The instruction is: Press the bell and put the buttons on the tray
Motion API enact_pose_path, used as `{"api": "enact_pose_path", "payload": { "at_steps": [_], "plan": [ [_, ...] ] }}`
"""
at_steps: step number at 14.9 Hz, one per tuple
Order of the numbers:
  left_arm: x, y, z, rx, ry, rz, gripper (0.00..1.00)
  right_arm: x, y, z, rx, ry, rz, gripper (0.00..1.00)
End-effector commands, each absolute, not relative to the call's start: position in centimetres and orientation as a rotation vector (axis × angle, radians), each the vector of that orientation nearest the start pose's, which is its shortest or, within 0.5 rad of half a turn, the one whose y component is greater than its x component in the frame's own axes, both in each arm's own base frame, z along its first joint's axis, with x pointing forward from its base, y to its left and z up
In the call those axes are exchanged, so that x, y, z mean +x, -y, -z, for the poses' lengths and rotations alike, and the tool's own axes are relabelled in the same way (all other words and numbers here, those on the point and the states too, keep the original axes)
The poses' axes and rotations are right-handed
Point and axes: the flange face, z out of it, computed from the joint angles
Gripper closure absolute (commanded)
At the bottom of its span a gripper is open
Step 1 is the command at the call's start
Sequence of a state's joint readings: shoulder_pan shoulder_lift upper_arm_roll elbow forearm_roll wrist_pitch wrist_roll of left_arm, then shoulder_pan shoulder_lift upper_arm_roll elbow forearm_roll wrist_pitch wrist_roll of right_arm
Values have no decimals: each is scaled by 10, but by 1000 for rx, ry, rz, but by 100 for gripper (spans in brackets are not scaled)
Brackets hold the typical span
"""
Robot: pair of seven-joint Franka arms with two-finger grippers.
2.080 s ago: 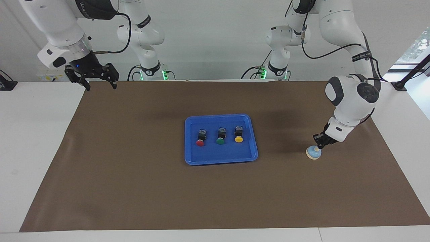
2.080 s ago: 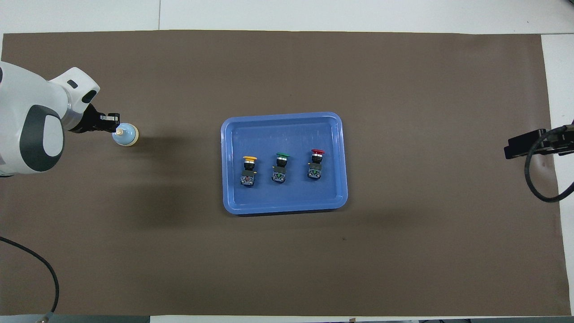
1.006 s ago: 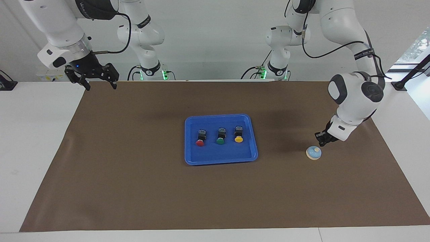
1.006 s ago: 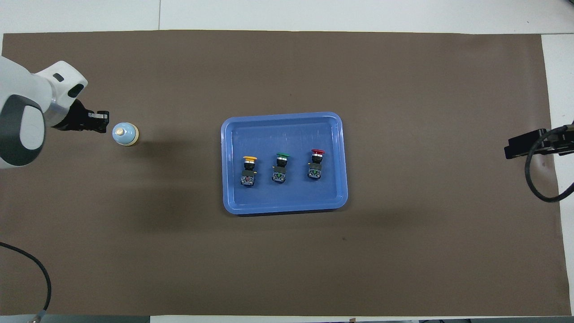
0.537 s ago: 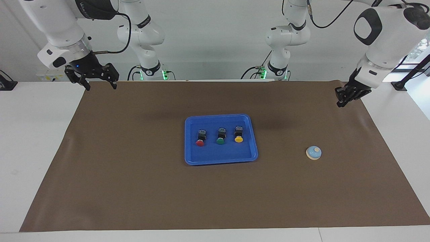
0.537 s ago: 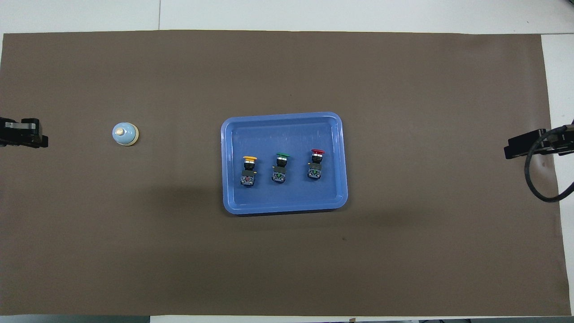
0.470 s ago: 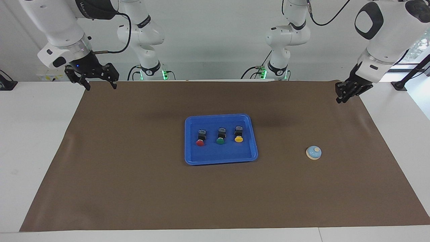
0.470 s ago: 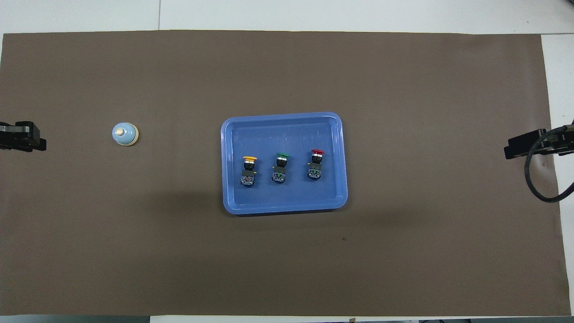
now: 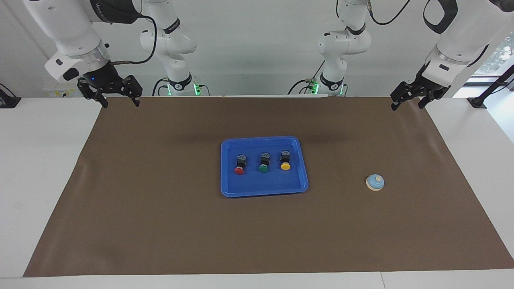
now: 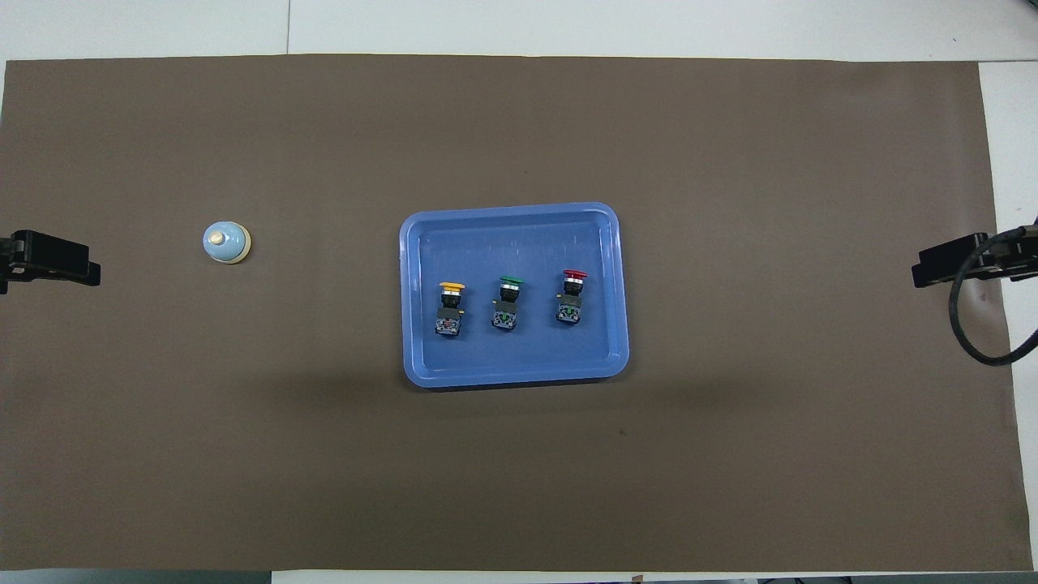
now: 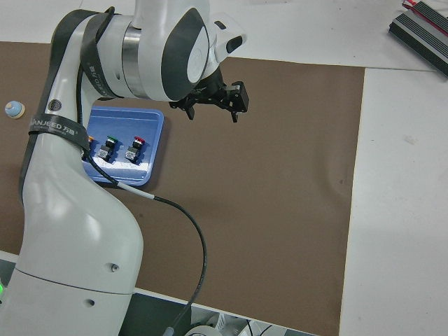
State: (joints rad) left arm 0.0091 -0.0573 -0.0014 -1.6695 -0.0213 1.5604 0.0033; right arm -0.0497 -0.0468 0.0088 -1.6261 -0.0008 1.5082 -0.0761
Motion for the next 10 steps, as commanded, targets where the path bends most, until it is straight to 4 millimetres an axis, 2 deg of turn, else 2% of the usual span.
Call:
{"api": "enact_pose_path", "payload": {
  "at_steps": [1, 4, 10],
  "plan": [
    [535, 0, -606, -3169, 5, -112, 0, 525, 24, -619, -3138, 84, -121, 0],
    [534, 4, -604, -3169, -17, -124, 0, 524, 33, -619, -3138, 58, -118, 0],
    [533, 4, -606, -3169, -19, -117, 0, 525, 30, -619, -3138, 65, -118, 0]
  ]
}}
